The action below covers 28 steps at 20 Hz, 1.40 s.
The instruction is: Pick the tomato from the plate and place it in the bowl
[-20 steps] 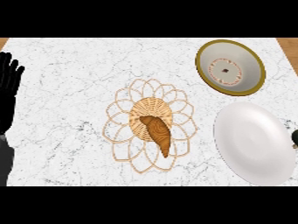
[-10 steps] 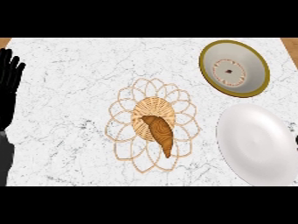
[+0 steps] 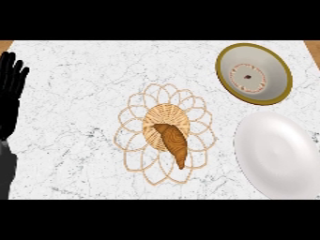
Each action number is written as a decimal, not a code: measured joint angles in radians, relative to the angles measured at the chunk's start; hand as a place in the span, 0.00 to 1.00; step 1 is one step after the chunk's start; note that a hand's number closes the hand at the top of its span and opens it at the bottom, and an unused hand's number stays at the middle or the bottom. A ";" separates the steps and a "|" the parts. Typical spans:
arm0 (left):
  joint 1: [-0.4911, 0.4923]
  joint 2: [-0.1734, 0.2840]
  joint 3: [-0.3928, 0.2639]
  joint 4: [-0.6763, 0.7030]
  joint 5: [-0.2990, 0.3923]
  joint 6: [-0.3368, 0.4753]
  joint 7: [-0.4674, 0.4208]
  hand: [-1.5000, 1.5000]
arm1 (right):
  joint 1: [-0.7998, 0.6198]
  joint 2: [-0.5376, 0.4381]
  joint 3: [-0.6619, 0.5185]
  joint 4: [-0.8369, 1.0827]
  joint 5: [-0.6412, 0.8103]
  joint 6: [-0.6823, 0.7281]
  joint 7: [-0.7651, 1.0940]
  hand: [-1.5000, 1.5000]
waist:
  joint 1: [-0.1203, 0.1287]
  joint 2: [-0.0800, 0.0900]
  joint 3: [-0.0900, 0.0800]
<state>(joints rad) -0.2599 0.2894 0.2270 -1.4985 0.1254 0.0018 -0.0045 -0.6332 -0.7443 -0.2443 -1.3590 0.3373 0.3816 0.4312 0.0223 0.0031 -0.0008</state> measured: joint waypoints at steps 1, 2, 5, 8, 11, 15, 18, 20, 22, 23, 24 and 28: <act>0.001 0.002 0.003 0.002 0.000 -0.001 -0.005 0.50 | -0.022 0.018 0.021 0.034 0.016 -0.011 -0.005 1.00 | 0.001 0.001 0.000; 0.007 -0.002 0.001 -0.003 0.000 -0.001 -0.007 0.50 | -0.036 0.047 0.044 0.058 0.037 -0.034 -0.005 1.00 | 0.002 0.001 0.000; -0.006 -0.003 0.003 0.016 -0.002 -0.002 -0.013 0.50 | -0.104 0.103 0.095 0.164 0.093 -0.079 -0.018 1.00 | 0.002 0.002 0.000; -0.018 -0.003 0.003 0.026 -0.004 0.000 -0.012 0.50 | -0.141 0.164 0.137 0.270 0.157 -0.150 -0.047 1.00 | 0.002 0.003 0.001; -0.018 -0.003 0.000 0.016 -0.007 0.001 -0.004 0.50 | -0.139 0.206 0.175 0.364 0.235 -0.237 -0.077 1.00 | 0.002 0.003 0.001; -0.005 -0.014 -0.005 0.002 -0.008 0.003 -0.005 0.50 | -0.159 0.261 0.175 0.517 0.290 -0.337 -0.081 0.00 | 0.003 0.004 0.001; -0.006 -0.019 -0.013 -0.023 -0.012 0.011 0.011 0.50 | -0.190 0.278 0.128 0.641 0.278 -0.390 -0.112 0.00 | 0.007 0.006 0.002; -0.007 -0.025 -0.017 -0.008 -0.018 0.011 -0.004 0.50 | -0.210 0.291 0.090 0.712 0.255 -0.423 -0.151 0.00 | 0.009 0.009 0.002; -0.011 -0.019 -0.014 -0.008 -0.019 0.010 -0.004 0.50 | -0.224 0.310 0.052 0.765 0.228 -0.463 -0.193 0.00 | 0.011 0.010 0.002; -0.016 -0.011 -0.006 -0.001 -0.013 0.003 -0.003 0.50 | -0.227 0.317 0.030 0.776 0.207 -0.478 -0.221 0.00 | 0.010 0.010 0.003; -0.015 -0.013 -0.007 -0.003 -0.015 0.006 -0.004 0.50 | -0.234 0.332 0.013 0.786 0.192 -0.503 -0.243 0.00 | 0.011 0.010 0.003; -0.035 -0.003 0.003 0.024 -0.007 -0.004 -0.012 0.50 | -0.246 0.349 -0.064 0.820 0.142 -0.625 -0.360 0.00 | 0.011 0.012 0.003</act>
<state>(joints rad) -0.2948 0.2862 0.2303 -1.4743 0.1179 -0.0025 -0.0161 -0.8793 -0.3958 -0.3083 -0.5393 0.4792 -0.2436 0.0708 0.0328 0.0155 0.0022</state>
